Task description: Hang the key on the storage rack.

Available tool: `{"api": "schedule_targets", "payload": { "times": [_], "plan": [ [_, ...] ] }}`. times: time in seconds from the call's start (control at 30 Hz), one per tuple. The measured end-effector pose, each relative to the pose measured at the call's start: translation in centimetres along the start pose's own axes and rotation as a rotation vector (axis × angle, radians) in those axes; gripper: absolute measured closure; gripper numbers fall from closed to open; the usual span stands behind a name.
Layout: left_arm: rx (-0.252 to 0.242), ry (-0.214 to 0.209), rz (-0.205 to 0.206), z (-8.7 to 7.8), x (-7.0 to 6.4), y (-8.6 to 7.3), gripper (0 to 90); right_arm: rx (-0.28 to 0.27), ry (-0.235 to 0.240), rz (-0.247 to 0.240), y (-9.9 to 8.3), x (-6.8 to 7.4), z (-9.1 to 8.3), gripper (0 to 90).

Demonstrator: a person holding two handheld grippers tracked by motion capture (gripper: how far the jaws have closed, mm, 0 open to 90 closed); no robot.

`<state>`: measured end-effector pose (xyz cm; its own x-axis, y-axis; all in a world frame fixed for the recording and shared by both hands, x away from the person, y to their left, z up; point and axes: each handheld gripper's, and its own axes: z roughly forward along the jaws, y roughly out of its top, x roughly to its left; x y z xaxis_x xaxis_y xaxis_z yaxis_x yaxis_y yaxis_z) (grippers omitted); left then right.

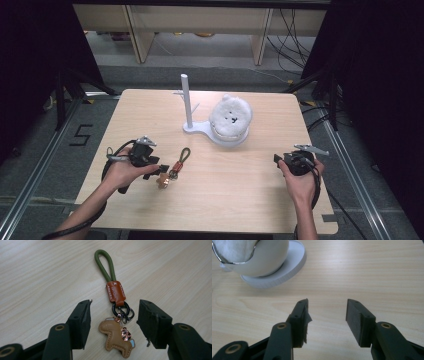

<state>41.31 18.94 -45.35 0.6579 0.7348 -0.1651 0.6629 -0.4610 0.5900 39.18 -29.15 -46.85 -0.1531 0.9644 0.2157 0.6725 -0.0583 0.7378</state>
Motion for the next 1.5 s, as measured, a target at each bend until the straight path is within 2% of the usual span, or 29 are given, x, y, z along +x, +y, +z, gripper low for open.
{"api": "schedule_targets", "payload": {
  "times": [0.07, 0.1, 0.13, 0.17, 0.33, 0.47, 0.5, 0.53, 0.57, 0.6, 0.63, 0.67, 0.7, 0.73, 0.77, 0.8, 0.83, 0.87, 0.9, 0.97, 1.03, 1.07, 1.1, 1.27, 1.3, 1.33, 1.37, 1.47, 1.5],
  "plan": [
    [0.058, -0.008, 0.027, 0.1, 0.1, 0.7, 43.2, 0.007, 0.007, 0.003, 0.0, 0.1, 0.0, 54.0],
    [0.08, -0.006, 0.025, 0.5, -0.2, 1.3, 43.5, 0.015, 0.018, -0.041, 0.0, -0.1, 0.2, 54.0],
    [0.08, -0.006, 0.025, 0.5, -0.2, 1.3, 43.7, 0.015, 0.018, -0.041, 0.0, -0.1, 0.2, 54.0],
    [0.126, -0.015, 0.04, 0.9, -0.3, 1.7, 43.8, 0.022, 0.026, -0.05, 0.0, -0.1, 0.3, 53.9],
    [0.17, -0.025, 0.02, 2.0, -0.8, 2.4, 45.0, 0.036, 0.025, -0.048, -0.1, 0.1, 0.5, 53.8],
    [0.204, -0.008, 0.004, 3.2, -1.2, 2.8, 46.4, 0.044, 0.023, -0.054, 0.0, 0.1, 0.5, 53.7],
    [0.228, -0.005, 0.011, 3.7, -1.3, 2.9, 46.9, 0.044, 0.028, -0.052, 0.0, 0.1, 0.5, 53.8],
    [0.228, -0.005, 0.011, 3.7, -1.3, 2.9, 47.2, 0.044, 0.028, -0.052, 0.0, 0.1, 0.5, 53.8],
    [0.26, -0.003, 0.028, 4.1, -1.3, 3.2, 47.7, 0.045, 0.042, -0.052, 0.0, 0.0, 0.5, 53.7],
    [0.26, -0.003, 0.028, 4.1, -1.3, 3.2, 47.9, 0.044, 0.029, -0.033, 0.0, 0.2, 0.5, 53.8],
    [0.307, 0.005, 0.055, 4.3, -1.1, 3.5, 48.1, 0.044, 0.025, -0.053, 0.1, 0.1, 0.4, 53.7],
    [0.307, 0.005, 0.055, 4.3, -1.1, 3.5, 48.2, 0.044, 0.025, -0.053, 0.1, 0.1, 0.4, 53.7],
    [0.318, 0.013, 0.049, 4.5, -1.1, 3.8, 48.3, 0.052, 0.036, -0.013, 0.0, 0.4, 0.4, 53.8],
    [0.318, 0.013, 0.049, 4.5, -1.1, 3.8, 48.4, 0.052, 0.036, -0.013, 0.0, 0.4, 0.4, 53.8],
    [0.327, 0.019, 0.046, 4.9, -1.0, 4.2, 48.5, 0.054, 0.025, -0.053, 0.1, 0.1, 0.5, 53.8],
    [0.327, 0.019, 0.046, 4.9, -1.0, 4.2, 48.6, 0.054, 0.025, -0.053, 0.1, 0.1, 0.5, 53.8],
    [0.336, 0.028, 0.046, 5.2, -1.1, 4.4, 48.7, 0.042, 0.041, -0.088, 0.0, -0.1, 0.6, 53.8],
    [0.336, 0.028, 0.046, 5.2, -1.1, 4.4, 48.7, 0.042, 0.041, -0.088, 0.0, -0.1, 0.6, 53.8],
    [0.349, 0.039, 0.025, 5.5, -1.5, 4.6, 48.8, 0.055, 0.048, -0.054, 0.1, 0.1, 0.6, 53.9],
    [0.356, 0.044, 0.038, 5.7, -1.7, 4.8, 49.0, 0.055, 0.049, -0.056, 0.1, 0.2, 0.6, 53.9],
    [0.344, 0.055, 0.027, 6.0, -1.8, 4.7, 49.3, 0.052, 0.053, -0.053, 0.1, 0.2, 0.6, 53.9],
    [0.364, 0.081, 0.069, 6.1, -1.8, 5.0, 49.6, 0.053, 0.058, -0.052, 0.1, 0.2, 0.5, 54.0],
    [0.366, 0.087, 0.075, 6.2, -1.8, 5.0, 49.8, 0.052, 0.043, -0.055, 0.1, 0.2, 0.6, 54.3],
    [0.376, 0.08, 0.076, 6.7, -1.9, 5.0, 50.2, 0.057, 0.042, -0.054, 0.1, 0.2, 0.6, 54.7],
    [0.374, 0.084, 0.052, 6.9, -2.1, 4.9, 50.2, 0.058, 0.049, -0.054, 0.1, 0.2, 0.6, 54.8],
    [0.383, 0.084, 0.056, 6.9, -2.0, 4.9, 50.4, 0.055, 0.053, -0.055, 0.1, 0.2, 0.6, 54.8],
    [0.388, 0.084, 0.083, 7.0, -1.8, 5.0, 50.6, 0.057, 0.044, -0.052, 0.1, 0.3, 0.6, 54.8],
    [0.395, 0.085, 0.063, 7.2, -2.0, 4.9, 53.3, 0.057, 0.039, -0.057, 0.1, 0.3, 0.6, 54.7],
    [0.4, 0.085, 0.09, 7.4, -1.8, 4.8, 54.2, 0.059, 0.043, -0.05, 0.1, 0.3, 0.6, 54.8]
  ]
}}
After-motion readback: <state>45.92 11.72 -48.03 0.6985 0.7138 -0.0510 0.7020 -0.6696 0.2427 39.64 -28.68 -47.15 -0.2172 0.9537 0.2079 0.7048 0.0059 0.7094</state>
